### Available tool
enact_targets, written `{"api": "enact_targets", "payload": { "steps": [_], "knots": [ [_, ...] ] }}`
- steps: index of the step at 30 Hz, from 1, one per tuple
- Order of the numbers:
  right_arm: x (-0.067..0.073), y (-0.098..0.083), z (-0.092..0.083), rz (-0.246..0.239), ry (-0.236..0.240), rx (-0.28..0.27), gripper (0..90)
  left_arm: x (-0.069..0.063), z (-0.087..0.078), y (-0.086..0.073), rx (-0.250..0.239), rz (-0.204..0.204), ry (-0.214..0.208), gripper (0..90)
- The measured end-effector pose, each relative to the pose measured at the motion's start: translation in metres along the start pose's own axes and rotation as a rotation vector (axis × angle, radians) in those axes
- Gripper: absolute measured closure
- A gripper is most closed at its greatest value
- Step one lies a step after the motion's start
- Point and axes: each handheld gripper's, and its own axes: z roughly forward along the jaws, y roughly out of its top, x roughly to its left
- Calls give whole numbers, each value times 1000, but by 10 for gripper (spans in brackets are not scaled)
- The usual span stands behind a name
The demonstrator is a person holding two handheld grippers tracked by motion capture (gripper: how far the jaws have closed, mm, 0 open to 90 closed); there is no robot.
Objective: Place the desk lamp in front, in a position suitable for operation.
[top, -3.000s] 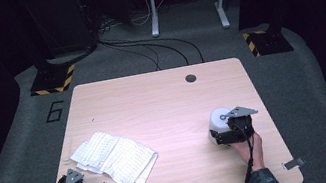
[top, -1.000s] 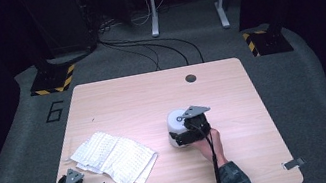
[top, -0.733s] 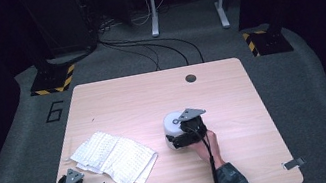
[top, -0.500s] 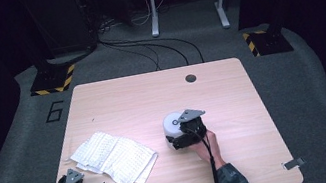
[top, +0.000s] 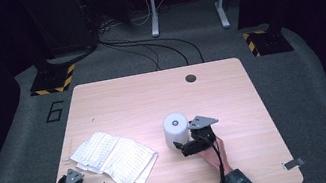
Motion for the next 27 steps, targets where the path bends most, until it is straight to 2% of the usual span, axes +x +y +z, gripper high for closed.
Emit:
{"api": "enact_targets", "payload": {
  "steps": [4, 6, 8, 11, 15, 18, 24, 27],
  "knots": [
    [-4, -11, 0, 42, 8, -2, 0, 0, 0, 0, -1, -1, 0, 0],
    [-7, -14, 1, 65, 17, -24, 0, 0, 0, 0, 0, 0, -1, 0],
    [-8, -16, 0, 70, 3, -19, 0, 0, 0, 0, 0, -1, -1, 0],
    [-8, -18, -1, 67, 3, -40, 0, 0, 0, 0, 1, 0, -2, 0],
    [-7, -18, 3, 51, 11, -13, 0, 0, 0, 0, -1, 1, -1, 0],
    [-5, -17, 4, 41, 10, 2, 0, 0, -2, 2, -22, -15, -6, 2],
    [-3, -17, 6, 29, 7, 19, 0, -1, -17, 20, -57, 13, -18, 1],
    [-3, -17, 6, 29, 7, 19, 0, 1, -19, 30, -67, 26, 0, 1]
  ]
}}
